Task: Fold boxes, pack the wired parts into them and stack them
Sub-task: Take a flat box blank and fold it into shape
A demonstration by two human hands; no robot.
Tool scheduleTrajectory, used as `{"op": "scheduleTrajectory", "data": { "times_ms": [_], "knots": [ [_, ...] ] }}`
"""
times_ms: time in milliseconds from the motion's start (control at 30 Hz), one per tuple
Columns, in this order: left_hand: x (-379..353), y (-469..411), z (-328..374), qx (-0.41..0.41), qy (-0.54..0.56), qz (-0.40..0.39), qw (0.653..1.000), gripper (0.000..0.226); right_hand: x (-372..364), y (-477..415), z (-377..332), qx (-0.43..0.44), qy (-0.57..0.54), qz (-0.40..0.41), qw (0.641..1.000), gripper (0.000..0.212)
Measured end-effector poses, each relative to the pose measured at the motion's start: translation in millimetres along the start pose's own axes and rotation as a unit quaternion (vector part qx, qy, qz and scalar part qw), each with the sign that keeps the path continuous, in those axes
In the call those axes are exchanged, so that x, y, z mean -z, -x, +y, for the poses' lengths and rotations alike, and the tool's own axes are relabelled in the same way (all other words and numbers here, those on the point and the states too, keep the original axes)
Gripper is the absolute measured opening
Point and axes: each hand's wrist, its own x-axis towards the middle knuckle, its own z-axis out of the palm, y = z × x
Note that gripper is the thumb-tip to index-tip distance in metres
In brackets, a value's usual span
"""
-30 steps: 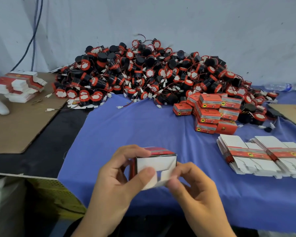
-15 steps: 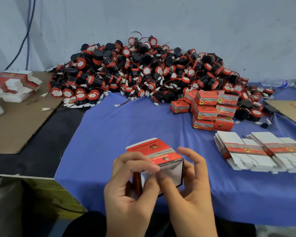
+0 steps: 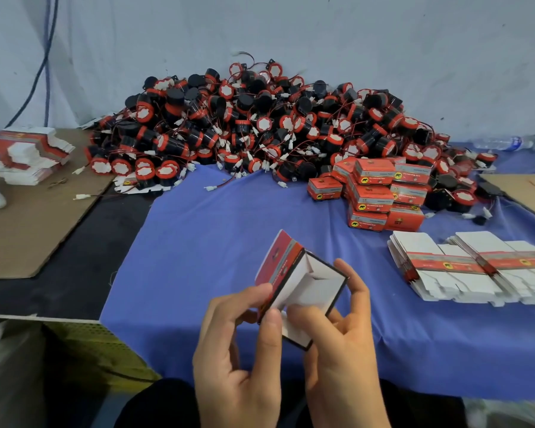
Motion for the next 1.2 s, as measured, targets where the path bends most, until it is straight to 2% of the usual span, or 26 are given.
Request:
{"op": "scheduleTrajectory", "data": {
  "times_ms": [133,267,367,500,533,600,667,733,767,800,833,867,900,967,1000,1033,1067,1133,1200],
  "knots": [
    [5.0,3.8,-4.8,-0.007,-0.042,-0.029,0.999,0.027,7.0,-3.7,-4.0,-0.014,0.025,-0.048,0.998,0.082],
    [6.5,5.9,-9.1,-0.001,-0.063,-0.044,0.997,0.027,10.8,-4.7,-8.3,-0.022,0.070,-0.082,0.994,0.079],
    [7.8,4.8,-10.7,0.080,-0.012,-0.055,0.995,0.025,15.5,-5.9,-13.1,-0.046,0.077,-0.139,0.986,0.078],
    [17.7,-4.5,-13.9,0.184,0.021,-0.134,0.973,0.032,23.7,-6.2,-21.8,-0.032,0.167,-0.213,0.962,0.087],
    [21.5,-8.9,-16.7,0.218,0.042,-0.166,0.961,0.037,26.6,-6.5,-22.8,-0.012,0.219,-0.238,0.946,0.093],
    [27.6,-20.2,-22.3,0.283,0.084,-0.251,0.922,0.049,29.4,-8.8,-22.4,0.030,0.361,-0.268,0.893,0.105],
    [29.9,-29.8,-29.2,0.270,0.048,-0.290,0.917,0.058,25.7,-11.9,-16.1,0.078,0.530,-0.280,0.797,0.113],
    [27.4,-39.2,-36.2,0.248,0.016,-0.276,0.928,0.059,24.8,-22.3,-8.6,0.200,0.656,-0.238,0.688,0.122],
    [26.0,-43.5,-40.9,0.259,0.026,-0.261,0.929,0.059,26.0,-28.3,-4.6,0.257,0.667,-0.200,0.670,0.126],
    [25.1,-48.3,-46.0,0.277,0.046,-0.246,0.928,0.059,26.6,-32.8,-1.0,0.266,0.636,-0.171,0.704,0.126],
    [24.3,-53.9,-51.1,0.287,0.064,-0.238,0.926,0.062,29.0,-38.2,3.5,0.242,0.563,-0.149,0.776,0.123],
    [23.1,-58.6,-56.8,0.285,0.068,-0.236,0.926,0.067,30.0,-43.5,7.3,0.213,0.497,-0.129,0.831,0.117],
    [21.5,-62.5,-62.0,0.277,0.061,-0.243,0.928,0.076,29.6,-47.1,11.0,0.198,0.445,-0.122,0.865,0.109],
    [17.2,-68.8,-72.9,0.263,0.052,-0.255,0.929,0.084,31.9,-58.4,20.9,0.199,0.410,-0.107,0.884,0.095],
    [14.9,-71.9,-80.2,0.262,0.049,-0.256,0.929,0.083,32.3,-65.4,25.0,0.189,0.397,-0.106,0.892,0.095],
    [12.4,-74.4,-91.1,0.257,0.032,-0.255,0.931,0.079,34.4,-75.1,31.0,0.166,0.375,-0.116,0.905,0.102],
    [9.4,-76.1,-103.8,0.243,0.010,-0.259,0.935,0.075,36.9,-85.4,38.2,0.146,0.388,-0.125,0.901,0.111],
    [4.9,-78.9,-127.8,0.204,-0.096,-0.291,0.930,0.068,41.2,-102.0,53.5,0.125,0.417,-0.120,0.892,0.118],
    [1.4,-79.6,-145.0,0.190,-0.201,-0.317,0.907,0.068,43.3,-108.7,63.4,0.070,0.444,-0.115,0.886,0.117]
  ]
}}
